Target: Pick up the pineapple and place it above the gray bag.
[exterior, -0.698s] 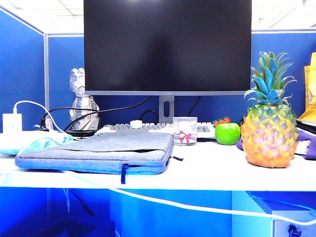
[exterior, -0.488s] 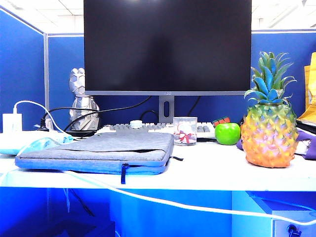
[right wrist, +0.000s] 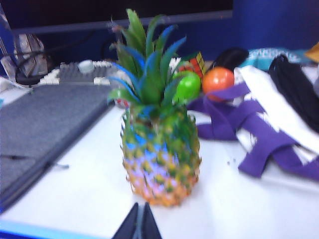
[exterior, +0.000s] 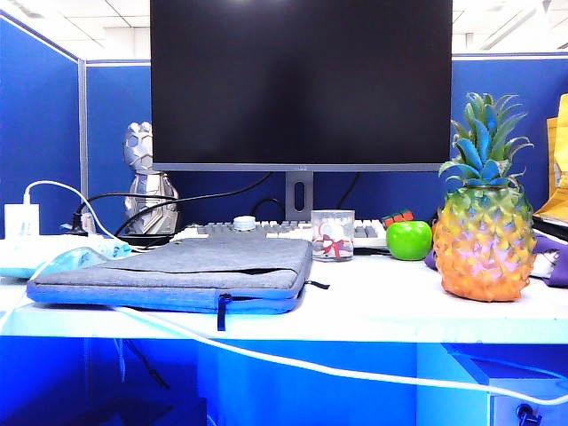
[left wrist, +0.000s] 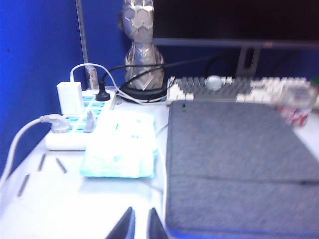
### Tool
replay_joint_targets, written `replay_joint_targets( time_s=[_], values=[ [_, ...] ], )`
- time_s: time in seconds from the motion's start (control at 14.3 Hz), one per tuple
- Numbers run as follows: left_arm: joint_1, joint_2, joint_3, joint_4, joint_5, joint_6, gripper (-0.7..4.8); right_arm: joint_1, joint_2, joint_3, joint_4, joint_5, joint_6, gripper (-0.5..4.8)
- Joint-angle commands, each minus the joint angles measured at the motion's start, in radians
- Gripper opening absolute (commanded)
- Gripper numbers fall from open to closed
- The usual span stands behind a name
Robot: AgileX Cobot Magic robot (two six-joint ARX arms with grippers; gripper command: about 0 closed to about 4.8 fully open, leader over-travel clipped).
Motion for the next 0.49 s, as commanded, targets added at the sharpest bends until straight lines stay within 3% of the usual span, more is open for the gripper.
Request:
replay_joint_targets(
  time_s=[0.07, 0.14, 0.21, 0.28, 0.35, 0.49],
  values=[
    [0.000, 0.000, 0.028, 0.144, 0.082, -0.087, 0.58, 0.000, 0.000, 0.006, 0.156, 0.000, 0.066, 1.56],
    [0.001, 0.009, 0.077, 0.185, 0.085, -0.087, 0.62, 0.000, 0.000, 0.006, 0.251, -0.001, 0.079, 4.61],
    [0.001, 0.033, 0.126, 0.182, 0.045, -0.086, 0.94, 0.000, 0.001, 0.006, 0.325, 0.000, 0.105, 4.79],
    [0.001, 0.076, 0.175, 0.183, 0.051, -0.074, 2.22, 0.000, 0.001, 0.011, 0.374, -0.001, 0.134, 4.79],
    [0.001, 0.176, 0.249, 0.183, 0.073, -0.076, 4.59, 0.001, 0.002, 0.036, 0.381, -0.003, 0.139, 4.79],
    [0.001, 0.402, 0.377, 0.151, 0.128, -0.083, 4.79, 0.000, 0.042, 0.101, 0.365, -0.019, 0.135, 4.79]
  ],
)
